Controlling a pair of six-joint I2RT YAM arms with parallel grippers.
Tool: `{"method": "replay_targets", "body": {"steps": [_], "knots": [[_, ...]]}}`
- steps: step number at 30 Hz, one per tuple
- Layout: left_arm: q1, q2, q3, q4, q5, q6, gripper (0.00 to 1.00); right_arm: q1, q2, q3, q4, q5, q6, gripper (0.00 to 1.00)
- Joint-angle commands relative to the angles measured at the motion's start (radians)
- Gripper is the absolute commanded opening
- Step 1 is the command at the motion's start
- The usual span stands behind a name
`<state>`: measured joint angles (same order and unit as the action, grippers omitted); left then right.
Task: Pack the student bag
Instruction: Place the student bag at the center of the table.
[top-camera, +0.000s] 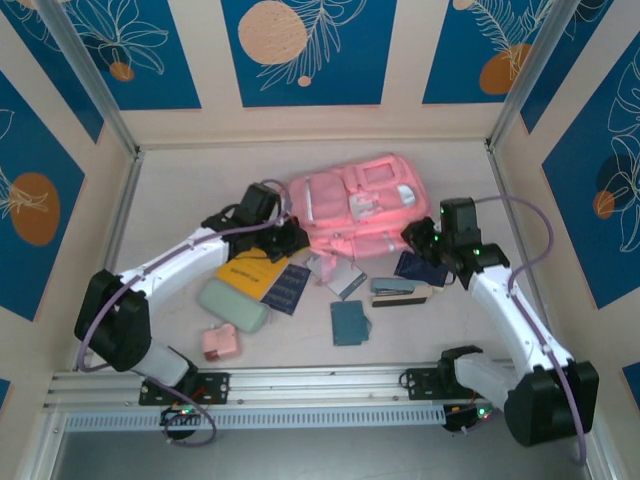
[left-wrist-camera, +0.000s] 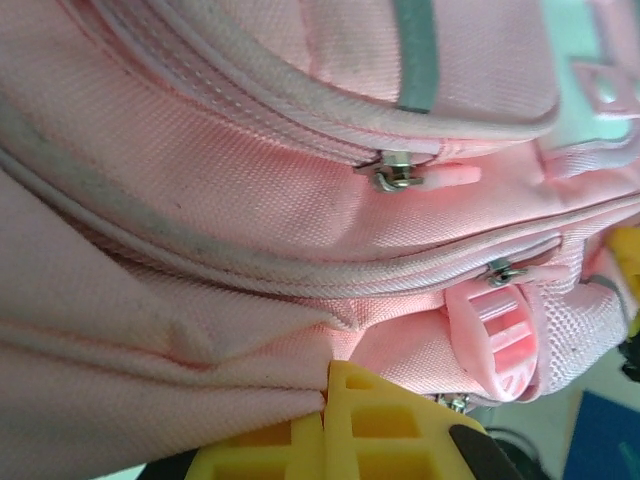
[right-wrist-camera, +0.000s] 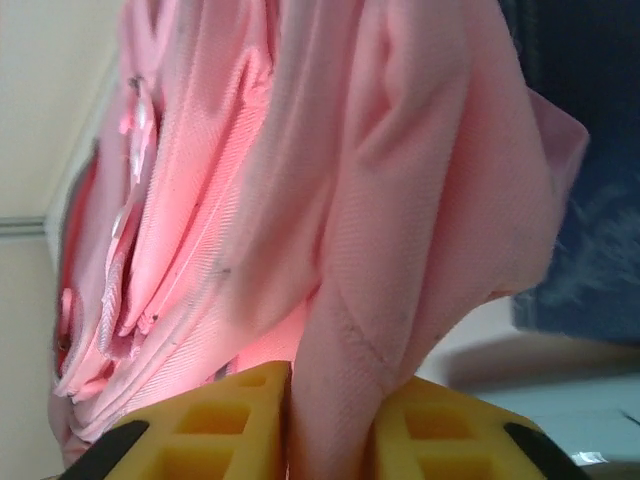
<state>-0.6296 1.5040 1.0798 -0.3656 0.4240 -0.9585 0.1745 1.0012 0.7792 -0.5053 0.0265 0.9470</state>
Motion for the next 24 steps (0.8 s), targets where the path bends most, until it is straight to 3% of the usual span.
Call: {"method": "replay_targets", "body": {"steps": [1, 3, 5, 8, 10, 12, 15, 17, 22, 24], "knots": [[-0.069, 0.023, -0.04, 0.067, 0.075, 0.037, 0.0, 0.014, -0.046, -0.044, -0.05, -0.071, -0.076, 0.47], [-0.085, 0.036, -0.055, 0.057, 0.082, 0.057, 0.0, 0.029, -0.064, -0.035, -0.126, -0.022, -0.1, 0.76], [-0.097, 0.031, -0.059, 0.009, 0.051, 0.089, 0.0, 0.045, -0.089, -0.017, -0.204, 0.056, -0.123, 0.86], [-0.1, 0.009, -0.086, -0.008, 0.026, 0.112, 0.06, 0.054, -0.142, 0.005, -0.247, 0.079, -0.185, 0.87], [-0.1, 0.003, -0.099, -0.02, 0.02, 0.144, 0.2, 0.087, -0.164, 0.023, -0.229, 0.08, -0.233, 0.87], [-0.1, -0.009, -0.113, -0.042, 0.011, 0.175, 0.38, 0.18, -0.15, 0.052, -0.21, 0.157, -0.278, 0.93], [-0.1, -0.06, -0.136, -0.056, -0.01, 0.205, 0.59, 0.275, -0.082, 0.139, -0.263, 0.229, -0.375, 0.85], [-0.1, -0.101, -0.135, -0.083, -0.033, 0.245, 0.79, 0.295, -0.041, 0.177, -0.248, 0.141, -0.457, 0.77], [-0.089, -0.195, -0.124, -0.123, -0.174, 0.31, 0.82, 0.282, 0.179, 0.33, -0.245, 0.011, -0.446, 0.6], [-0.039, -0.214, -0.145, -0.063, -0.148, 0.254, 0.78, 0.265, 0.283, 0.383, -0.224, -0.071, -0.449, 0.54]]}}
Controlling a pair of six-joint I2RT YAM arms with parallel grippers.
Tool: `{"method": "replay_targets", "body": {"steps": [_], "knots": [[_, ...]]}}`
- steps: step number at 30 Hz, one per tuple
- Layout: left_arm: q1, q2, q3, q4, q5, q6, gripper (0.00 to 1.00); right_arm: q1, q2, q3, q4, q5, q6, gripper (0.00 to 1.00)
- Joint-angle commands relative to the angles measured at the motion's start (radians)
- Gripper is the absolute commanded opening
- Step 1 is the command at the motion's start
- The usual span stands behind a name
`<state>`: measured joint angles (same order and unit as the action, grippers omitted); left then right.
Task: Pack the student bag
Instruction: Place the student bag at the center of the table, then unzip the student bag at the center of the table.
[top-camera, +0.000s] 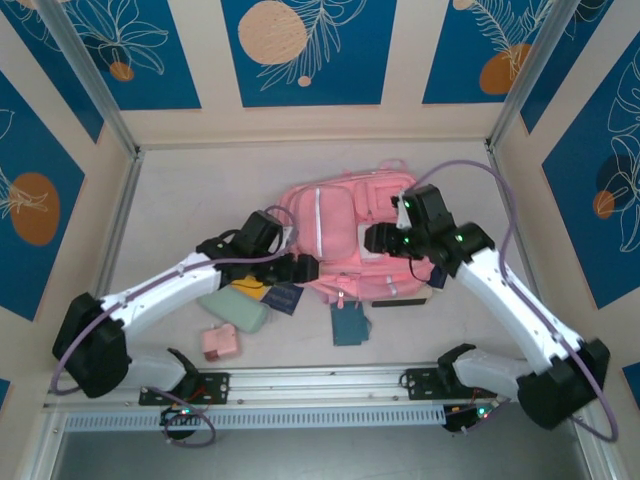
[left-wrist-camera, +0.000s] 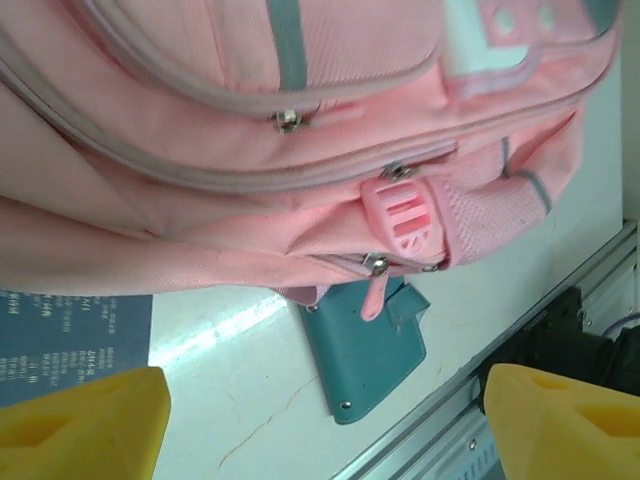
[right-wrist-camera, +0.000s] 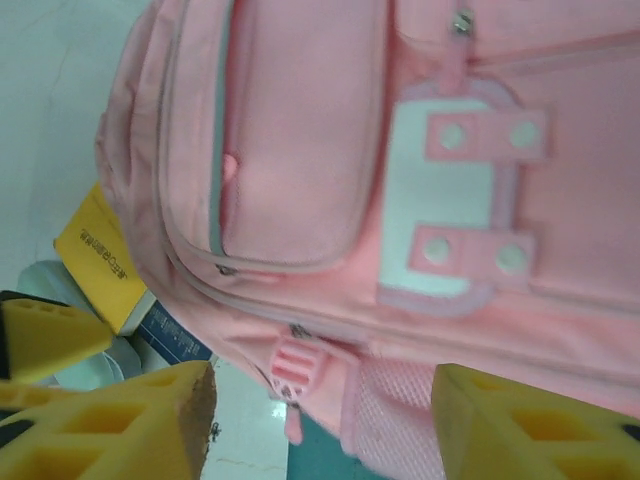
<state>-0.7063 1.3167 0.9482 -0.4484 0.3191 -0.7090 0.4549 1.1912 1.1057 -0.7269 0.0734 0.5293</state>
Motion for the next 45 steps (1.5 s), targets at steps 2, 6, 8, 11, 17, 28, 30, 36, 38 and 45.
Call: {"method": "replay_targets", "body": {"steps": [2, 6, 8, 11, 17, 28, 30, 36, 38, 45], "knots": [[0.105, -0.033, -0.07, 0.158, 0.053, -0.067, 0.69, -0.03, 0.174, 0.092, 0.018, -0.154, -0.009, 0.51], [0.141, 0.022, -0.068, 0.225, 0.029, -0.068, 0.49, -0.072, 0.33, 0.138, 0.059, -0.238, 0.03, 0.45], [0.144, 0.066, -0.036, 0.244, 0.031, -0.069, 0.43, -0.074, 0.387, 0.161, 0.053, -0.256, 0.029, 0.45], [0.144, 0.109, -0.035, 0.351, 0.052, -0.11, 0.37, -0.074, 0.453, 0.186, 0.053, -0.266, 0.029, 0.47], [0.144, 0.188, -0.03, 0.392, -0.003, -0.13, 0.37, -0.072, 0.526, 0.186, 0.064, -0.264, 0.04, 0.46], [0.142, 0.329, -0.06, 0.491, 0.049, -0.171, 0.35, -0.037, 0.617, 0.19, 0.105, -0.355, 0.048, 0.47], [0.14, 0.351, -0.058, 0.499, 0.063, -0.174, 0.34, -0.031, 0.614, 0.19, 0.139, -0.41, 0.059, 0.45], [0.136, 0.348, -0.057, 0.495, 0.073, -0.167, 0.31, -0.032, 0.575, 0.183, 0.2, -0.463, 0.09, 0.08], [0.136, 0.318, -0.057, 0.474, 0.062, -0.153, 0.32, -0.037, 0.552, 0.172, 0.216, -0.442, 0.082, 0.02], [0.102, 0.136, -0.062, 0.292, 0.034, -0.022, 0.47, -0.1, 0.475, 0.161, 0.293, -0.467, 0.203, 0.0]]}}
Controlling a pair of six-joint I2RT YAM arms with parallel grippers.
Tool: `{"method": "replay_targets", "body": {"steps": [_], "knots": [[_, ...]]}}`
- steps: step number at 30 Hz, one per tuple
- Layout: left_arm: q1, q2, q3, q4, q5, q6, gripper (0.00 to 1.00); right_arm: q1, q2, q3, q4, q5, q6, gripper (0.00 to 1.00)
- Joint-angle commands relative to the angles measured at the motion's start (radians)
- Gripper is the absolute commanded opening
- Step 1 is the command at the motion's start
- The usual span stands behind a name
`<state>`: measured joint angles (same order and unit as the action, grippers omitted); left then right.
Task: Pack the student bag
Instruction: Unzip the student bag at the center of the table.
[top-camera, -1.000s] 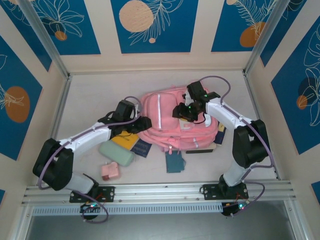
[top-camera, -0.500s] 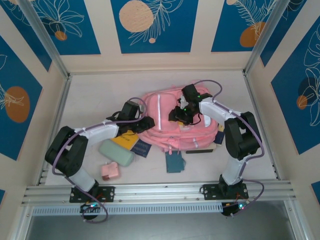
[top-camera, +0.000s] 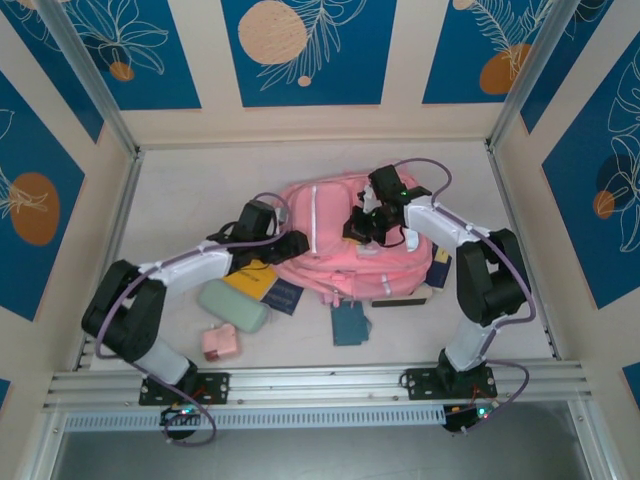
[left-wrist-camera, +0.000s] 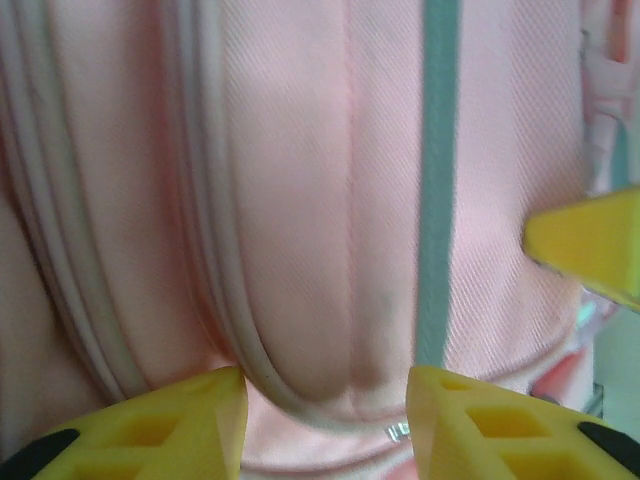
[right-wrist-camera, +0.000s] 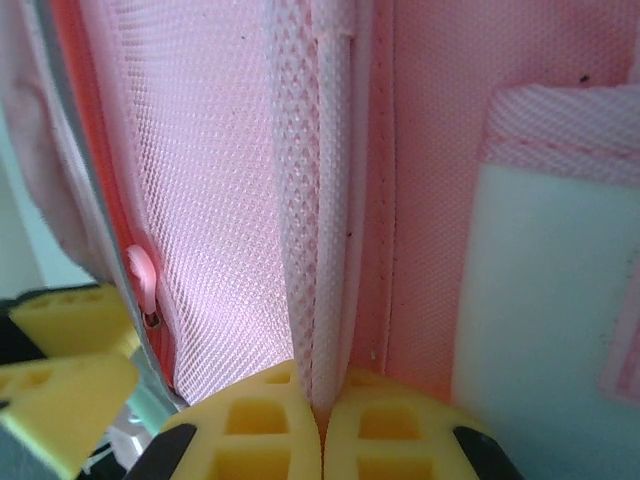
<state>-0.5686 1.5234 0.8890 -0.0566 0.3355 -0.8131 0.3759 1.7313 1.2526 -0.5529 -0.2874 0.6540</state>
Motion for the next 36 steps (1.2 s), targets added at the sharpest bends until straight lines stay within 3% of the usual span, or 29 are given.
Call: {"method": "replay_targets", "body": {"steps": [1, 5, 12, 18, 29, 36], "knots": [[-0.05, -0.079, 0.008, -0.127, 0.026, 0.103, 0.48, -0.022, -0.069, 0.014, 0.138, -0.127, 0.09, 0.0], [-0.133, -0.098, 0.024, -0.225, 0.049, 0.178, 0.48, -0.014, -0.074, 0.043, 0.128, -0.099, 0.141, 0.0], [-0.218, -0.11, 0.011, -0.324, -0.046, 0.252, 0.46, -0.032, -0.068, 0.029, 0.167, -0.143, 0.209, 0.0], [-0.325, -0.026, 0.045, -0.333, -0.165, 0.252, 0.5, -0.03, -0.082, -0.025, 0.228, -0.147, 0.271, 0.0], [-0.366, 0.144, 0.164, -0.358, -0.33, 0.228, 0.39, -0.022, -0.117, -0.098, 0.297, -0.159, 0.338, 0.0], [-0.365, 0.203, 0.197, -0.355, -0.353, 0.25, 0.36, -0.015, -0.13, -0.123, 0.309, -0.166, 0.349, 0.0]]}}
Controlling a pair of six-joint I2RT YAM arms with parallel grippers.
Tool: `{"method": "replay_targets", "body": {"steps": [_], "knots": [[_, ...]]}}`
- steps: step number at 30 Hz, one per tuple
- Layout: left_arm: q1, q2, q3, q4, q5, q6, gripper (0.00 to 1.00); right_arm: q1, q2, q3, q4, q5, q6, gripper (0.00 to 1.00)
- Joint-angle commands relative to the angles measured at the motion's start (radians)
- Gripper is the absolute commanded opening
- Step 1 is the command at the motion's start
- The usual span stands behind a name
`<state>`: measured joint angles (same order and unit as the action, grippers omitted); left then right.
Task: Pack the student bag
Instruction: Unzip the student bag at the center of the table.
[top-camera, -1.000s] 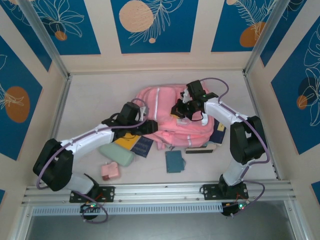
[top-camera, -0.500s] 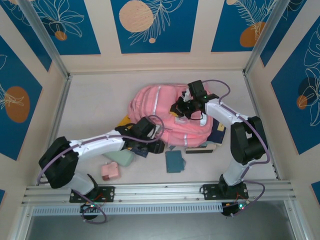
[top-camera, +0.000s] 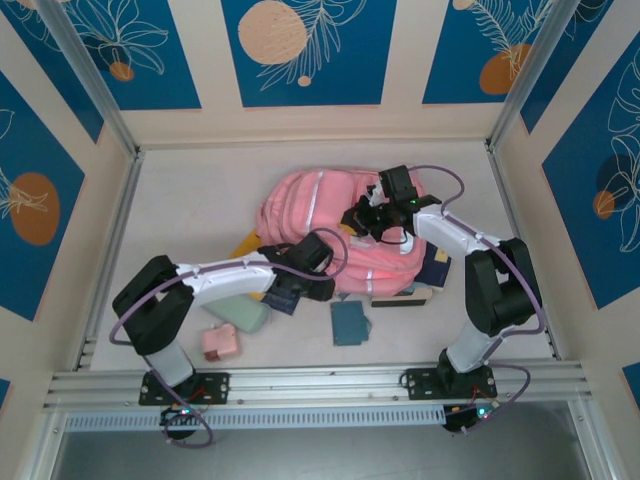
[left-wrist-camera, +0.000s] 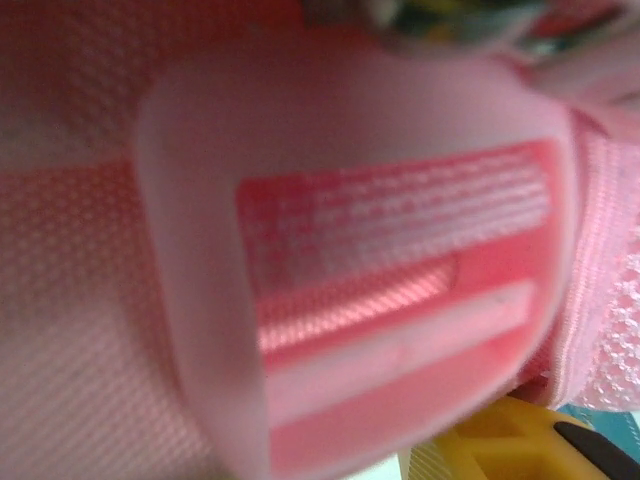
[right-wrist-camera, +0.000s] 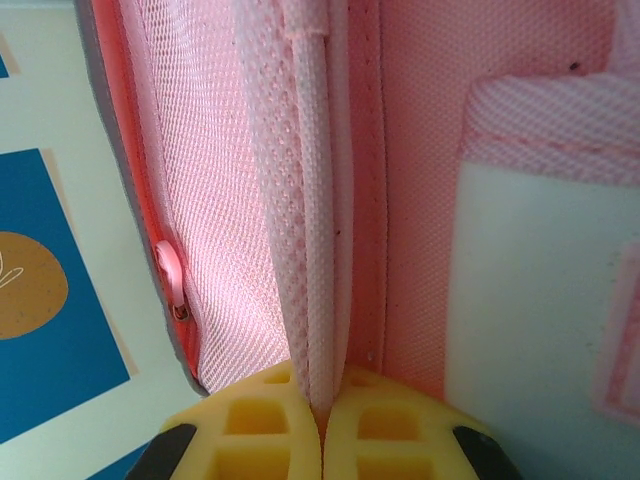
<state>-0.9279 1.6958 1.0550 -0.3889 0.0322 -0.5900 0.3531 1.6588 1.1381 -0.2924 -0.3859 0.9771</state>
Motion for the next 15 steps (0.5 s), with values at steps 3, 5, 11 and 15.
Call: {"method": "replay_targets", "body": {"steps": [3, 5, 11, 15], "knots": [[-0.006, 0.044, 0.033, -0.032, -0.074, 0.029, 0.3, 0.008, -0.06, -0.013, 0.047, -0.071, 0.022, 0.0], [-0.006, 0.044, 0.027, -0.036, -0.094, 0.032, 0.26, 0.009, -0.063, -0.014, 0.043, -0.071, 0.018, 0.0], [-0.006, 0.035, 0.014, -0.034, -0.11, 0.043, 0.21, 0.009, -0.067, -0.021, 0.038, -0.073, 0.009, 0.0], [-0.004, 0.028, 0.01, -0.048, -0.128, 0.048, 0.14, 0.009, -0.074, -0.027, 0.032, -0.065, -0.001, 0.0]]}}
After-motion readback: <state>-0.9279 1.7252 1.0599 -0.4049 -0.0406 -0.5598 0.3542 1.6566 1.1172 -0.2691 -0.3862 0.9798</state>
